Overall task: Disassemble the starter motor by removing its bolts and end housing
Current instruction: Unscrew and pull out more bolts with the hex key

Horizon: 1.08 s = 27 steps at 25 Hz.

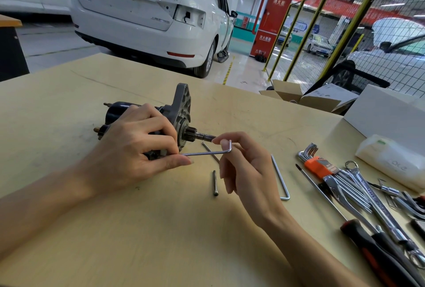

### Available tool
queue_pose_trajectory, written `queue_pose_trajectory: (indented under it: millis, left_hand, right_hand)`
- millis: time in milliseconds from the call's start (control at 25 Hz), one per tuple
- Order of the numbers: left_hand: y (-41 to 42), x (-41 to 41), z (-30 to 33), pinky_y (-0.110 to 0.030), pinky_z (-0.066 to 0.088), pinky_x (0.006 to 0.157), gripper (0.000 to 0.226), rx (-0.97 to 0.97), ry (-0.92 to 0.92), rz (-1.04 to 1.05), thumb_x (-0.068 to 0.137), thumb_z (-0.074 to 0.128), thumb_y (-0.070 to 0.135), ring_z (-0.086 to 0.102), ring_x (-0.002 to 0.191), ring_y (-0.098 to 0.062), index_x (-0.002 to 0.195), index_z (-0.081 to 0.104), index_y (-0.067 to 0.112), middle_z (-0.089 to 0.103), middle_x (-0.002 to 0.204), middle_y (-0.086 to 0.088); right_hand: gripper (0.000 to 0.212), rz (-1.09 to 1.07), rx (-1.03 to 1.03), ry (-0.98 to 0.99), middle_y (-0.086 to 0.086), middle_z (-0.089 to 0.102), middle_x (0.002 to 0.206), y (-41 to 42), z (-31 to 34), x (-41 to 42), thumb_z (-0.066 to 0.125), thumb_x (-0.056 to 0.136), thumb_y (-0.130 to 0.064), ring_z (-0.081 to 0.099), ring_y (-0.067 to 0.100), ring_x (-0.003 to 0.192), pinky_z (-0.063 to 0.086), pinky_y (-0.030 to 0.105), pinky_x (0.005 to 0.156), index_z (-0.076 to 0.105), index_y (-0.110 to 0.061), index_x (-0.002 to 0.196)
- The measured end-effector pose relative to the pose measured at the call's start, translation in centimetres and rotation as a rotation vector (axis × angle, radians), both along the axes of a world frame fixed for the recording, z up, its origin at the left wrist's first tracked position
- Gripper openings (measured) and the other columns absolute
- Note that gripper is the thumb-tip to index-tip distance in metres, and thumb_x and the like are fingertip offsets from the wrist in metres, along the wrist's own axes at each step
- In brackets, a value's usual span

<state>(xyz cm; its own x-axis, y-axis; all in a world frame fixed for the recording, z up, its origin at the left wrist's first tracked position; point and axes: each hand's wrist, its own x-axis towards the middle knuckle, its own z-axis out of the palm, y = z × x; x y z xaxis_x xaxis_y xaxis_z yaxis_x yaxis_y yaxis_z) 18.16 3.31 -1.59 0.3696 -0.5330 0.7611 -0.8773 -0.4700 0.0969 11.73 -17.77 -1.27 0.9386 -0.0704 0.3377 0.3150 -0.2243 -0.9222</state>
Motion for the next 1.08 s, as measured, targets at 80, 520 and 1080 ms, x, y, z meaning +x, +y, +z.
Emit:
queue_pose_trajectory:
  millis: [80, 520, 1080]
  left_hand:
    - [0.04, 0.04, -0.01, -0.045, 0.044, 0.074, 0.037, 0.002, 0.0, 0.0, 0.086, 0.063, 0.05, 0.057, 0.085, -0.021, 0.067, 0.073, 0.019, 0.066, 0.083, 0.008]
    - [0.12, -0.01, 0.13, -0.044, 0.042, 0.075, 0.035, 0.027, 0.014, -0.001, 0.086, 0.062, 0.05, 0.054, 0.086, -0.016, 0.067, 0.073, 0.022, 0.065, 0.083, 0.011]
    - [0.21, 0.01, 0.03, -0.043, 0.041, 0.074, 0.034, 0.042, 0.007, 0.009, 0.085, 0.064, 0.05, 0.056, 0.086, -0.02, 0.067, 0.073, 0.023, 0.065, 0.084, 0.01]
  right_hand:
    - [0.028, 0.062, 0.026, 0.008, 0.008, 0.051, 0.052, 0.04, 0.07, -0.07, 0.044, 0.103, -0.02, 0.042, 0.017, 0.04, 0.034, 0.018, 0.041, 0.067, -0.01, 0.089]
    - [0.061, 0.24, 0.058, 0.082, 0.009, 0.049, 0.046, 0.13, 0.4, -0.37, 0.039, 0.095, -0.051, 0.043, 0.016, 0.04, 0.035, 0.021, 0.043, 0.068, -0.007, 0.065]
    - [0.053, 0.282, -0.006, -0.025, 0.004, 0.05, 0.046, 0.22, 0.34, -0.77, 0.049, 0.088, -0.049, 0.044, 0.013, 0.041, 0.036, 0.017, 0.046, 0.065, -0.003, 0.066]
